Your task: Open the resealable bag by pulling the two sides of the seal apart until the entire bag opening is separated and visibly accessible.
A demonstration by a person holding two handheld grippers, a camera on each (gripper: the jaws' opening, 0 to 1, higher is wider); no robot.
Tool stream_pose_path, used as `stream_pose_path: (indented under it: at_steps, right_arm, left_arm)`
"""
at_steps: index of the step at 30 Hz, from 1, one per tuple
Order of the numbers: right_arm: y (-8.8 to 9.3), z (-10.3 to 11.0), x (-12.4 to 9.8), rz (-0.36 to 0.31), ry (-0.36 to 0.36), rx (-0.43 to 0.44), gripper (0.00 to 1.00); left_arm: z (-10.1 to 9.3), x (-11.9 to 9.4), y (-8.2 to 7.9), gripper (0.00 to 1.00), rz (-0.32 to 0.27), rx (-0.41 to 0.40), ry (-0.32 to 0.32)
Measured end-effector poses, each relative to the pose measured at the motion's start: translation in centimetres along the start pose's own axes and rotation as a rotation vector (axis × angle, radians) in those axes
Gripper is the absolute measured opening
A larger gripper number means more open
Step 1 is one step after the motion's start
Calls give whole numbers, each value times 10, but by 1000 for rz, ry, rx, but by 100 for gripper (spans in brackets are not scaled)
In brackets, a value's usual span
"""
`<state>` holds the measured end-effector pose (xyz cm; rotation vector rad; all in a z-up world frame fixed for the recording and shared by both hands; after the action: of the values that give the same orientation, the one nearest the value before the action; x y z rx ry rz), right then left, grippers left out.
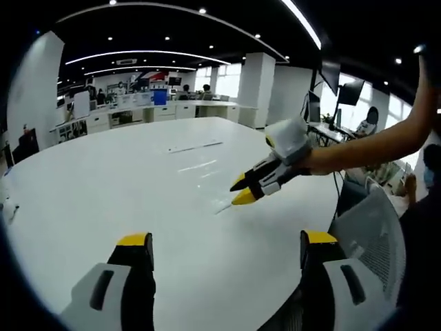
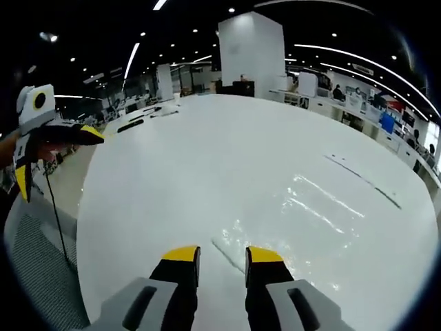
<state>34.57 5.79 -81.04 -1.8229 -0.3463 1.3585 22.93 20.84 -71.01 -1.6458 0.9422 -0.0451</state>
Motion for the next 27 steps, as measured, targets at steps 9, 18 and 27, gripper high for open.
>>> stream_pose_path:
  at_steps: [9, 18, 27]
  right_arm:
    - [10, 6, 16, 42, -53, -68, 21]
    - [15, -1, 20, 65, -39, -108, 17]
    - [15, 3, 23, 10, -38, -222, 2]
  left_arm:
    - [-7, 6, -1, 83, 5, 11, 3]
    - [-13, 11, -1, 81, 9, 6, 29]
    - [-14, 13, 4, 79, 30, 15, 34]
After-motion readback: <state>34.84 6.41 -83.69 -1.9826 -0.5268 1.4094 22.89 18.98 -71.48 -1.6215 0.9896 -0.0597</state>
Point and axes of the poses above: the point that each gripper's makers call its tool centre point, and the gripper's own axes: x roughly forward along the fingers, z roughly to its left, y roughly out of its underside, the point moved 3 cm from there along -x, roughly backward along the fingers, and after that the axes turned 11 degrees about -x, right-handed, at the moved point
